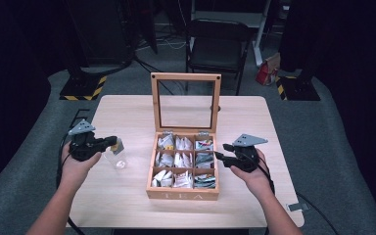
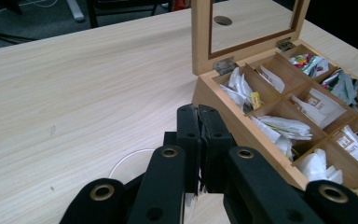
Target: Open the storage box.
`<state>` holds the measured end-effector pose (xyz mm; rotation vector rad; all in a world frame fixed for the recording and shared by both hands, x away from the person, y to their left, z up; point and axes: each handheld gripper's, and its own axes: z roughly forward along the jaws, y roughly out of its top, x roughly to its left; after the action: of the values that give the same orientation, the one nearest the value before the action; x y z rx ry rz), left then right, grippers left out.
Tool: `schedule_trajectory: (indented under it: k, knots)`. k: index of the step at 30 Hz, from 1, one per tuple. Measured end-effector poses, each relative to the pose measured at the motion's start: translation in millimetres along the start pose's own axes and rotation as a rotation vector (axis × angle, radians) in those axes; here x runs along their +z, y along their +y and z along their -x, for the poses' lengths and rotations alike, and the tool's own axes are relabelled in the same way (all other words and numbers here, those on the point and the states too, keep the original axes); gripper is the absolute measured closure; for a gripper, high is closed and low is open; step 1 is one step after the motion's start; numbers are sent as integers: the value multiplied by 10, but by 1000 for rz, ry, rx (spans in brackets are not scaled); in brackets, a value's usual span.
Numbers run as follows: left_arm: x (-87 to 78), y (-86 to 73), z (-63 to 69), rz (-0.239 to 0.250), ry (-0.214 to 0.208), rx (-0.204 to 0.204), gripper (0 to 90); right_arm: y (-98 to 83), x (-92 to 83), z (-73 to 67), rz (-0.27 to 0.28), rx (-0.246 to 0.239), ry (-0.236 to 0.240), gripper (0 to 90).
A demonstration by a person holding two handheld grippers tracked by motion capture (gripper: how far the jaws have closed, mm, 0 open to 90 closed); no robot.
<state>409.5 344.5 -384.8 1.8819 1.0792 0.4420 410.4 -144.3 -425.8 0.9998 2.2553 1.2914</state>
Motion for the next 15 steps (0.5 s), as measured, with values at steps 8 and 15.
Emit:
schedule_trajectory:
  k: [8,15]
  knots:
    - [72,-93,-98,-16,21,-16,880,-10,2,-5,-2,-1,1,508]
    - [150,-211,-200,-33,38,-44,880,-31,22,-5,-5,2,5,508]
